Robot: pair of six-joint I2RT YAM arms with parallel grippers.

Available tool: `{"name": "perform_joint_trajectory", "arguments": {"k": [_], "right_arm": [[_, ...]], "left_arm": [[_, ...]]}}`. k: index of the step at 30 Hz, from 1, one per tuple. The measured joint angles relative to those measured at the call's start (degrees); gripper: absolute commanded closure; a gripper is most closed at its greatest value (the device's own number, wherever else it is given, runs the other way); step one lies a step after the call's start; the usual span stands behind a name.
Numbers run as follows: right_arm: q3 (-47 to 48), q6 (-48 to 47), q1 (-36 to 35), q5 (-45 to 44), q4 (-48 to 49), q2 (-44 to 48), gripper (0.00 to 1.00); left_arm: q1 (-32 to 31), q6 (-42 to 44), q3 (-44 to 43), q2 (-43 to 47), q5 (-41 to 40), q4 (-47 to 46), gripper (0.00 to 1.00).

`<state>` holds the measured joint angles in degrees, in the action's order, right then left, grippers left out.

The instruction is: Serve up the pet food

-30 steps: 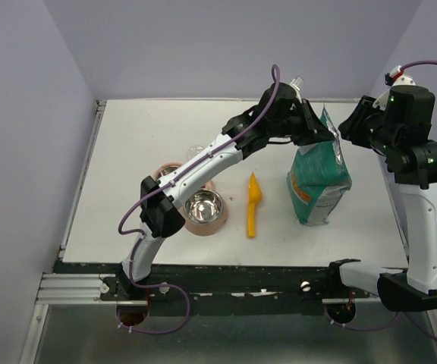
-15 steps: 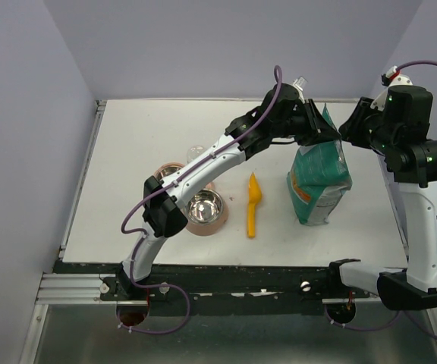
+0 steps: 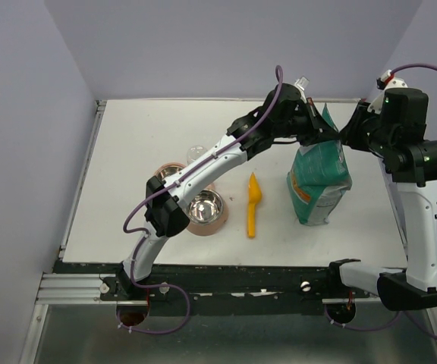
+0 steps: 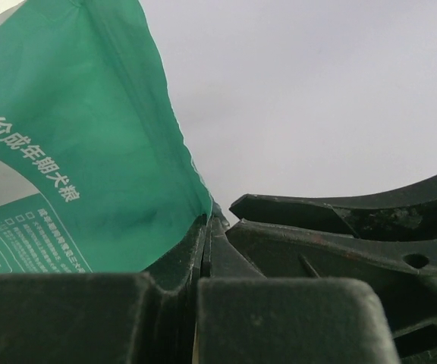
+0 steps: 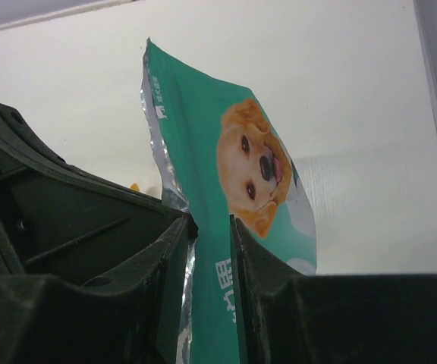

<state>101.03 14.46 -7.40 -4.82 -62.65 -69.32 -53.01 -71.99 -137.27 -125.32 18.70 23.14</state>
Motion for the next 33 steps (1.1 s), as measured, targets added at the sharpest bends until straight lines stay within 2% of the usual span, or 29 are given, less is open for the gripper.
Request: {"name": "perform_joint_trajectory", "arguments": {"k": [12, 19, 22, 26, 33], "right_arm": [[-1.2, -0.1, 0.0, 2.1, 3.7, -1.6, 0.69], [-3.0, 0.0, 0.1, 4.3, 6.9, -2.6, 0.85], [-3.8, -0.2, 0.1, 4.3, 7.6, -2.2, 0.99], [-5.4, -0.4, 0.1, 3.7, 8.6, -1.1, 0.99], [-6.2, 0.0, -0.7, -2.3, 8.4, -0.3, 0.99]], "left_arm": [[0.0, 2.4, -0.9, 0.0, 0.0, 2.3, 1.0], [0.0, 2.8, -1.5, 0.0, 0.0, 3.3, 1.0], [0.0, 2.8, -1.5, 0.0, 0.0, 3.4, 1.0], [0.0, 3.4, -1.6, 0.0, -0.2, 3.8, 1.0], [-0.7, 7.8, -3.5, 0.0, -3.1, 9.0, 1.0]]}}
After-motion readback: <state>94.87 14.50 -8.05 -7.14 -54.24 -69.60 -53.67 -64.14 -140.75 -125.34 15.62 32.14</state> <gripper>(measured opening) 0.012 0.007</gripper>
